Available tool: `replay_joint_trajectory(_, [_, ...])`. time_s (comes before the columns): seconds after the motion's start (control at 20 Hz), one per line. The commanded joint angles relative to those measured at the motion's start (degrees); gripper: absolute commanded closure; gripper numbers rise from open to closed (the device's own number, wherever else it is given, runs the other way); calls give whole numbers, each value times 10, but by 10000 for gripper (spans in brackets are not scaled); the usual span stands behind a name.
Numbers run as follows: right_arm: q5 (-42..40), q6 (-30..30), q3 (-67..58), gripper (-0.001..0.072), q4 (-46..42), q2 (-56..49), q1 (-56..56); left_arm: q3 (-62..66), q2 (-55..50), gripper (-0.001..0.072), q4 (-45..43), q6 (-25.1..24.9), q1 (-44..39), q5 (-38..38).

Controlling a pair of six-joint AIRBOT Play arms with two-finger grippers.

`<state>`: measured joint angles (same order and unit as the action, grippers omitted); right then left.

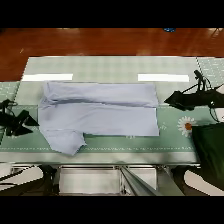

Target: Fold the shirts.

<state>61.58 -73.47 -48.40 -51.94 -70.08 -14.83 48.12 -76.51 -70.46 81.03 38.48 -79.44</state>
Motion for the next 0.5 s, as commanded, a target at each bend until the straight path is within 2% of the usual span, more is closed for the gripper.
replay_joint_trajectory(0.0, [-75,41,90,298,73,47,34,-115,41,200,26,-24,41,21])
replay_joint_trajectory(0.25, [-109,41,96,298,87,46,55,-175,39,200,88,-41,0,85])
replay_joint_trajectory(0.4, [-118,39,95,299,69,47,-3,-212,39,208,109,-49,-54,144])
replay_joint_trajectory(0.45, [-92,31,96,301,59,47,-46,-214,39,369,110,-56,-74,143])
